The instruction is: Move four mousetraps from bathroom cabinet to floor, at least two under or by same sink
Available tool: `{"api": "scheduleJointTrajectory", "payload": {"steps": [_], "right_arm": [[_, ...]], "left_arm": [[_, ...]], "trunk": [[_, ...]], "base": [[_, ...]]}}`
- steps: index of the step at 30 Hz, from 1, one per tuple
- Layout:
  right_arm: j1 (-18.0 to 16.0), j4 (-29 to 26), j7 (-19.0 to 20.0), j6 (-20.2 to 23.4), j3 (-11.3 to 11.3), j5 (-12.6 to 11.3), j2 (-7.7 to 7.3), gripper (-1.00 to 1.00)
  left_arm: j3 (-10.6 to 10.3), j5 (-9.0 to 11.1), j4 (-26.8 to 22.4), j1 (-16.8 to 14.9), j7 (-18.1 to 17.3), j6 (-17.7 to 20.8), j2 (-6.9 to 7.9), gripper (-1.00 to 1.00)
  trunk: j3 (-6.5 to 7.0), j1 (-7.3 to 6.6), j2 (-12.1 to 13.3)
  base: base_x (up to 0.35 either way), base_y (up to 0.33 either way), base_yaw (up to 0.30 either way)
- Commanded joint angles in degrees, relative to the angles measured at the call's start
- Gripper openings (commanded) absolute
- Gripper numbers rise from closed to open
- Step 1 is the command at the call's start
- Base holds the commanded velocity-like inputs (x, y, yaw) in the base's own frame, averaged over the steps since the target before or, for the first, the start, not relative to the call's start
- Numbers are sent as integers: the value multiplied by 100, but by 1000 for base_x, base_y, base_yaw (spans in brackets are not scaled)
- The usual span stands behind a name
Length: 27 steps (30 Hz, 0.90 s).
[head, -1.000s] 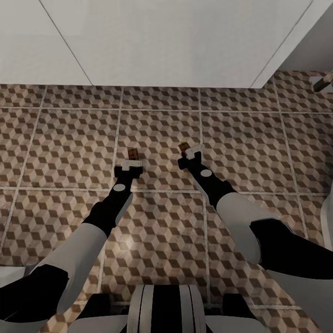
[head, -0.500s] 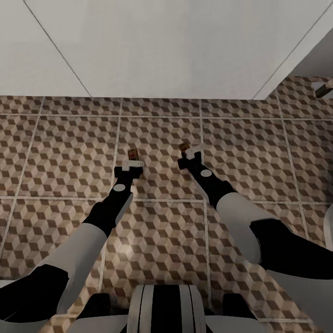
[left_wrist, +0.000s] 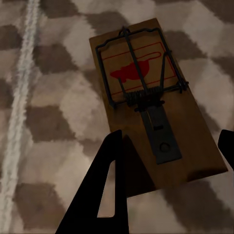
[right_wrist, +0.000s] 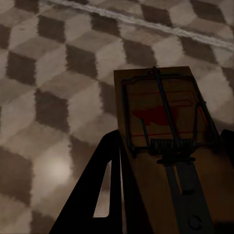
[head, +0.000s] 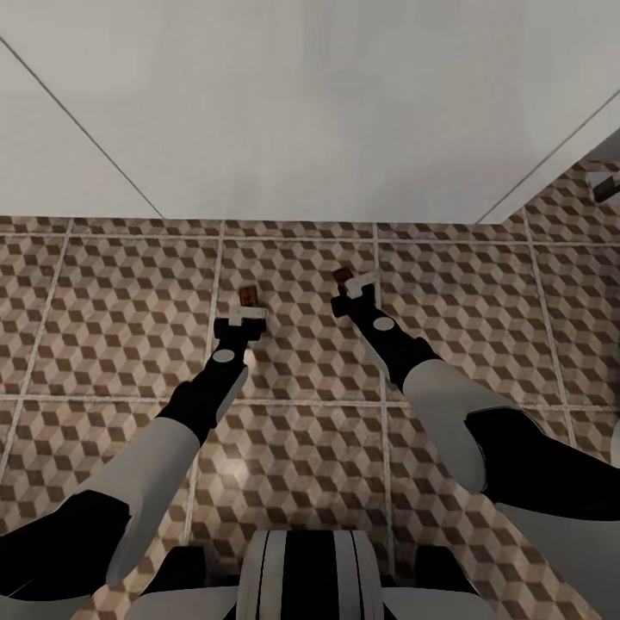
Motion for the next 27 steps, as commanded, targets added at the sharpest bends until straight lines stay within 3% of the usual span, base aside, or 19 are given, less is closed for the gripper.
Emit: {"api": "scheduleJointTrajectory", "payload": {"steps": [1,9,27], "right_arm": [[-2,21,15,-15,-1,11,0,-100],[10,88,14,-20,-1,11,0,-100],[270,102,14,-342,-1,11,0,-100]], "left_arm": [[-30,19,49,-2,47,-30,4,-100],[-30,20,287,-2,43,-274,2,-100],[-30,15,367,-2,50,-304,-33,-100]], "trunk": [[-3,0,-1],[-3,0,-1],[-3,0,-1]], "base": [[18,0,0],[5,0,0],[0,0,0]]}}
